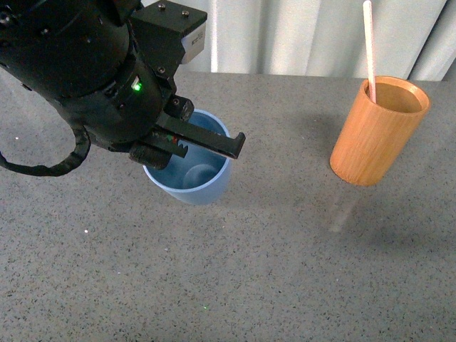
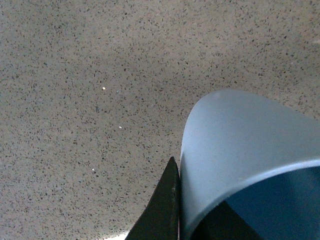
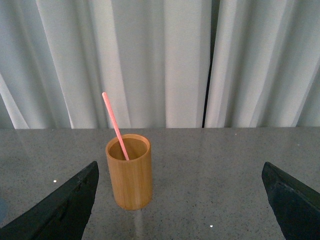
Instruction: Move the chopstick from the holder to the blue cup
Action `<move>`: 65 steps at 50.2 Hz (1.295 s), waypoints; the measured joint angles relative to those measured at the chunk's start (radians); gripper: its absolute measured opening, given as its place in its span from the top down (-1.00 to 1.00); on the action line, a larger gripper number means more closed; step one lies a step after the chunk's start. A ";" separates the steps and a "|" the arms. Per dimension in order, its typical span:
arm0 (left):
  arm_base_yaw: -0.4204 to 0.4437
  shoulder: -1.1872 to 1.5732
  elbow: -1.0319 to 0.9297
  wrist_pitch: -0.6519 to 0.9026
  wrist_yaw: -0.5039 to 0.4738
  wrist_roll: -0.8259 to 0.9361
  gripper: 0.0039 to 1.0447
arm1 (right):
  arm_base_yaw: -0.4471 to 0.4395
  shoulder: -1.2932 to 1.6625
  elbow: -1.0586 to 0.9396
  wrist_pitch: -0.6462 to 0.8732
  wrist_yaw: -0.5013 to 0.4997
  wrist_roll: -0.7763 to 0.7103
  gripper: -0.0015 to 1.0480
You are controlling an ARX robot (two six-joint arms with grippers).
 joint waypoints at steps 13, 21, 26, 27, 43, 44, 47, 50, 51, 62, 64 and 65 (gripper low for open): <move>-0.030 0.043 -0.017 0.018 -0.021 0.004 0.94 | 0.000 0.000 0.000 0.000 0.000 0.000 -0.81; -0.057 0.062 -0.032 0.019 -0.023 0.013 0.94 | 0.000 0.000 0.000 0.000 0.000 0.000 -0.81; -0.072 0.063 -0.037 0.022 -0.021 0.011 0.94 | 0.000 0.000 0.000 0.000 0.000 0.000 -0.81; -0.073 0.064 -0.037 0.022 -0.021 0.011 0.94 | 0.000 0.000 0.000 0.000 0.000 0.000 -0.81; -0.105 0.076 -0.037 0.024 -0.006 -0.005 0.94 | 0.000 0.000 0.000 0.000 0.000 0.000 -0.81; -0.106 0.076 -0.037 0.024 -0.006 -0.005 0.94 | 0.000 0.000 0.000 0.000 0.000 0.000 -0.81; -0.108 0.082 -0.035 0.029 -0.007 -0.008 0.94 | 0.000 0.000 0.000 0.000 0.000 0.000 -0.81; -0.110 0.087 -0.030 0.034 -0.011 -0.010 0.94 | 0.000 0.000 0.000 0.000 0.000 0.000 -0.81; -0.111 0.088 -0.029 0.034 -0.011 -0.010 0.94 | 0.000 0.000 0.000 0.000 0.000 0.000 -0.81; -0.122 0.105 -0.012 0.043 -0.014 -0.022 0.94 | 0.000 0.000 0.000 0.000 0.000 0.000 -0.81; -0.123 0.109 -0.009 0.045 -0.015 -0.029 0.90 | 0.000 0.000 0.000 0.000 0.000 0.000 -0.81; -0.123 0.110 -0.009 0.045 -0.014 -0.029 0.84 | 0.000 0.000 0.000 0.000 0.000 0.000 -0.81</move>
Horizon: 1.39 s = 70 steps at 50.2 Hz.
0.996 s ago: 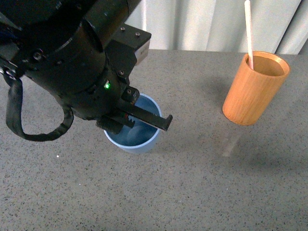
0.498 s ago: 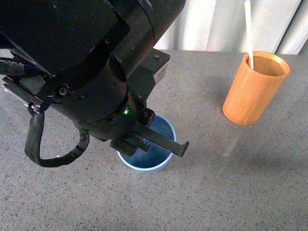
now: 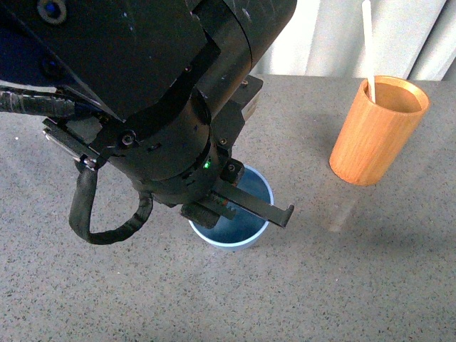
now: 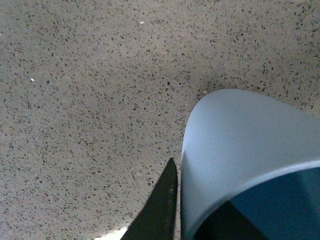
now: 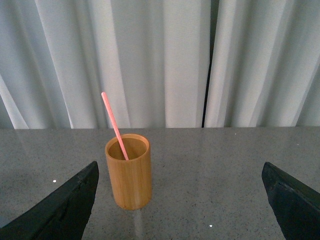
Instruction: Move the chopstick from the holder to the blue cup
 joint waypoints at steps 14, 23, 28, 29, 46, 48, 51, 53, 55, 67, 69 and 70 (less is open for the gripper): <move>0.009 0.008 0.008 -0.011 0.009 -0.009 -0.10 | 0.000 0.000 0.000 0.000 0.000 0.000 -0.81; 0.042 -0.018 0.038 -0.030 0.013 -0.009 -0.78 | 0.000 0.000 0.000 0.000 0.000 0.000 -0.81; 0.071 -0.051 0.065 -0.046 0.019 -0.007 -0.86 | 0.000 0.000 0.000 0.000 0.000 0.000 -0.81; 0.074 -0.055 0.068 -0.048 0.019 -0.007 -0.87 | 0.000 0.000 0.000 0.000 0.000 0.000 -0.81; 0.172 -0.211 0.025 0.084 0.007 -0.058 -0.87 | 0.000 0.000 0.000 0.000 0.000 0.000 -0.81; 0.203 -0.283 -0.044 0.241 -0.083 -0.053 -0.87 | 0.000 0.000 0.000 0.000 0.000 0.000 -0.81; 0.263 -0.412 -0.179 0.525 -0.181 -0.045 -0.87 | 0.000 0.000 0.000 0.000 0.000 0.000 -0.81; 0.288 -0.472 -0.243 0.643 -0.214 -0.030 -0.87 | 0.000 0.000 0.000 0.000 0.001 0.000 -0.81; 0.306 -0.533 -0.314 0.771 -0.237 -0.019 -0.87 | 0.000 0.000 0.000 0.000 0.001 0.000 -0.81; 0.348 -0.582 -0.451 0.953 -0.043 0.047 -0.52 | 0.000 0.000 0.000 0.000 0.002 0.000 -0.81; 0.363 -0.616 -0.500 0.975 -0.012 0.055 -0.37 | 0.000 0.000 0.000 0.000 0.002 0.000 -0.81; 0.375 -0.640 -0.531 0.987 -0.002 0.058 -0.27 | 0.000 0.000 0.000 0.000 0.002 0.000 -0.81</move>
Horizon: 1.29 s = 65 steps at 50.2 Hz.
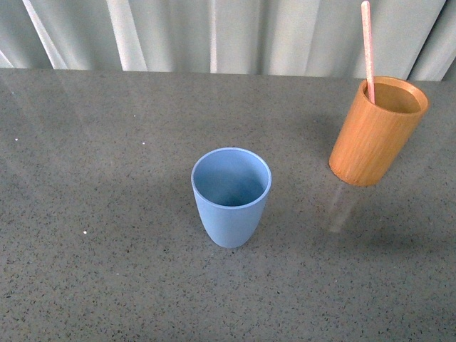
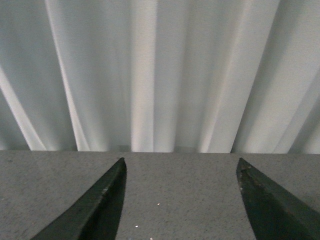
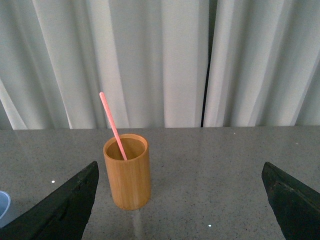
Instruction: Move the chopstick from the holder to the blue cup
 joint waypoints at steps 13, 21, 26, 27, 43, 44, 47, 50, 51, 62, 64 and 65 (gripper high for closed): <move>0.093 -0.180 -0.232 0.037 0.080 0.011 0.74 | 0.000 0.000 0.000 0.000 -0.002 0.000 -0.81; 0.120 -0.259 -0.299 0.035 0.108 0.015 0.94 | 0.000 0.000 0.000 0.000 -0.001 0.000 -0.81; 0.138 -0.305 -0.335 0.023 0.117 0.015 0.94 | 0.000 0.000 0.000 0.000 -0.002 0.000 -0.81; 0.143 -0.319 -0.345 0.018 0.119 0.015 0.94 | 0.000 0.000 0.000 0.000 -0.002 0.000 -0.81; 0.235 -0.481 -0.426 -0.062 0.214 0.015 0.94 | 0.000 0.000 0.000 0.000 -0.001 0.000 -0.81; 0.236 -0.486 -0.428 -0.066 0.214 0.015 0.94 | 0.000 0.000 0.000 0.000 -0.001 0.000 -0.81; 0.239 -0.521 -0.441 -0.088 0.215 0.015 0.94 | 0.000 0.000 0.000 0.000 -0.002 0.000 -0.81; 0.239 -0.567 -0.455 -0.121 0.216 0.015 0.94 | 0.000 0.000 0.000 0.000 -0.003 0.000 -0.81; 0.239 -0.585 -0.460 -0.134 0.217 0.015 0.94 | 0.000 0.000 0.000 0.000 -0.003 0.000 -0.81; 0.239 -0.707 -0.500 -0.198 0.217 0.015 0.94 | 0.000 0.000 0.000 0.000 -0.002 0.000 -0.81; 0.239 -0.733 -0.500 -0.221 0.217 0.016 0.94 | 0.000 0.000 0.000 0.000 -0.002 0.000 -0.81; 0.239 -0.745 -0.500 -0.232 0.217 0.015 0.94 | 0.000 0.000 0.000 0.000 -0.002 0.000 -0.81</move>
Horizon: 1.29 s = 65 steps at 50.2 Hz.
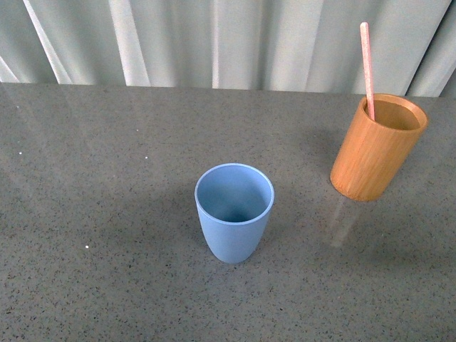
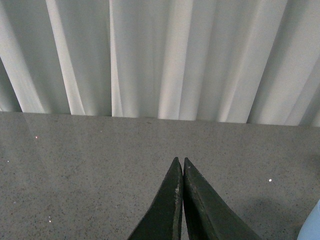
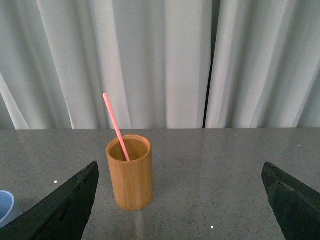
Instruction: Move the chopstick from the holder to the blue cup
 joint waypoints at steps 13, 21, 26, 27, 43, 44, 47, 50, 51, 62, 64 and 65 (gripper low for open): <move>0.000 -0.116 0.000 -0.111 0.001 0.000 0.94 | 0.000 0.000 0.000 0.000 0.000 0.000 -0.81; 0.000 -0.175 0.000 -0.166 0.001 0.000 0.94 | 0.000 0.000 0.000 0.000 0.000 0.000 -0.81; 0.000 -0.224 0.000 -0.215 0.001 0.000 0.94 | 0.000 0.000 0.000 0.000 0.000 0.000 -0.81; 0.000 -0.227 0.000 -0.218 0.001 0.000 0.94 | 0.000 0.000 0.000 0.000 0.000 0.000 -0.81; 0.000 -0.307 0.000 -0.298 0.002 0.000 0.94 | 0.000 0.000 0.000 0.000 0.000 0.000 -0.81; 0.000 -0.311 0.000 -0.303 0.001 0.000 0.94 | 0.000 0.000 0.000 0.000 0.000 0.000 -0.81; 0.000 -0.323 0.000 -0.314 0.002 0.000 0.94 | 0.000 0.000 0.000 0.000 0.000 0.000 -0.81; 0.000 -0.334 0.000 -0.325 0.002 0.000 0.94 | 0.000 0.000 0.000 0.000 0.000 0.000 -0.81; 0.000 -0.346 0.000 -0.338 0.002 0.000 0.94 | 0.000 0.000 0.000 0.000 0.000 0.000 -0.81; 0.000 -0.505 0.000 -0.500 0.002 0.000 0.94 | 0.000 0.000 0.000 0.000 0.000 0.000 -0.81; 0.000 -0.504 0.000 -0.502 0.002 0.000 0.94 | 0.000 0.000 0.000 0.000 0.000 0.000 -0.81; 0.000 -0.505 0.000 -0.502 0.002 0.000 0.94 | 0.000 0.000 0.000 0.000 0.000 0.000 -0.81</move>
